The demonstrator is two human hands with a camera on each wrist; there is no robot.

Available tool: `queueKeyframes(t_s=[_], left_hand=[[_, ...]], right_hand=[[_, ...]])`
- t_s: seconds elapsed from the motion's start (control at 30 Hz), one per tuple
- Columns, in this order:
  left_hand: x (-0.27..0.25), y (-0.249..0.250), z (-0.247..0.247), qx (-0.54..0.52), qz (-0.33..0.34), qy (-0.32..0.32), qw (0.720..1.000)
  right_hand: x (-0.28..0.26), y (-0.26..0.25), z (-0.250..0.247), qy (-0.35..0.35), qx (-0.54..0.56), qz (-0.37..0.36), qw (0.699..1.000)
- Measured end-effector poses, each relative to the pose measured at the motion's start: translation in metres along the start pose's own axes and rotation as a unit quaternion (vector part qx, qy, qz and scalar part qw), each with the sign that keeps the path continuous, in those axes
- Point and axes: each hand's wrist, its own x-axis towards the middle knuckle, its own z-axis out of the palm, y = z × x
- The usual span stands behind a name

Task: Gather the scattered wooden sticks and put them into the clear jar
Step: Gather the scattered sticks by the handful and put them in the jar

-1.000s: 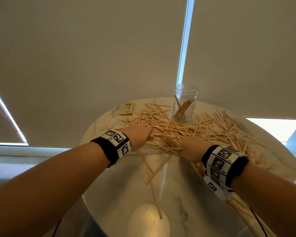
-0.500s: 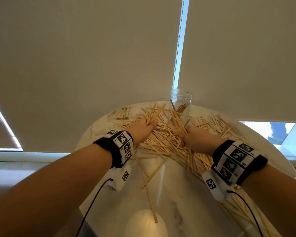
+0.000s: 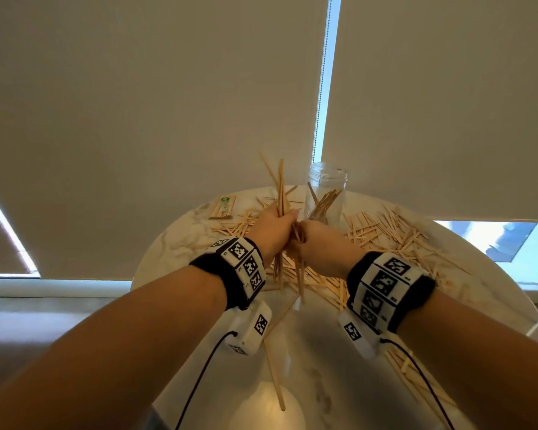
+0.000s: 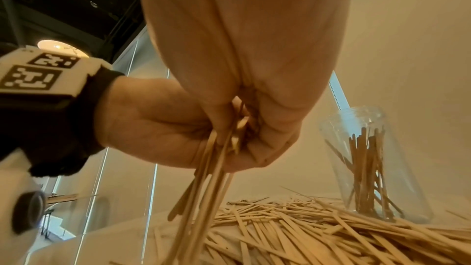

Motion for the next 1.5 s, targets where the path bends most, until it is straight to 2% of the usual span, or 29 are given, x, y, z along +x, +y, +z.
queueKeyframes(t_s=[0.13, 0.23, 0.33, 0.53, 0.6, 0.67, 0.73, 0.8, 0.87, 0.93, 1.03, 1.17, 1.27, 1.5], left_hand=[[0.001, -0.002, -0.009, -0.018, -0.011, 0.018, 1.0], [0.001, -0.003, -0.011, 0.003, -0.005, 0.026, 1.0], [0.005, -0.004, -0.009, 0.019, 0.012, 0.07, 0.997], [0.005, -0.004, -0.01, -0.093, 0.008, 0.083, 0.992], [0.007, -0.002, -0.014, -0.141, 0.011, 0.095, 0.985], [0.008, 0.0, -0.017, -0.156, 0.017, 0.096, 0.983], [0.005, 0.002, -0.019, -0.143, 0.004, 0.07, 0.987], [-0.004, 0.004, -0.015, -0.124, -0.021, 0.023, 0.992], [-0.012, 0.005, -0.007, -0.096, -0.037, -0.018, 0.995], [-0.02, 0.007, 0.002, -0.079, -0.036, -0.066, 0.994], [-0.031, 0.013, 0.017, -0.102, -0.025, -0.122, 0.987], [-0.035, 0.012, 0.031, -0.093, 0.003, -0.114, 0.989], [-0.036, 0.01, 0.034, -0.123, -0.006, -0.105, 0.987], [-0.038, 0.01, 0.02, -0.201, -0.031, -0.151, 0.967]], right_hand=[[0.002, 0.009, 0.005, -0.012, 0.026, 0.053, 0.998], [0.001, 0.01, 0.006, -0.022, 0.035, 0.052, 0.998], [-0.001, 0.012, 0.01, -0.02, -0.01, 0.042, 0.999], [-0.005, 0.023, 0.009, -0.041, -0.051, 0.054, 0.996], [-0.007, 0.028, 0.007, -0.061, -0.075, 0.073, 0.993], [-0.007, 0.035, 0.005, -0.047, -0.083, 0.106, 0.99], [-0.005, 0.04, 0.001, 0.008, -0.029, 0.131, 0.991], [-0.004, 0.041, -0.005, 0.075, 0.085, 0.133, 0.985], [-0.003, 0.035, -0.011, 0.108, 0.224, 0.125, 0.961], [-0.001, 0.027, -0.014, 0.128, 0.292, 0.104, 0.942], [0.003, 0.017, -0.013, 0.159, 0.322, 0.088, 0.929], [0.005, 0.012, -0.013, 0.174, 0.269, 0.077, 0.944], [0.007, 0.012, -0.018, 0.164, 0.281, 0.066, 0.943], [0.008, 0.009, -0.034, 0.117, 0.267, 0.009, 0.957]])
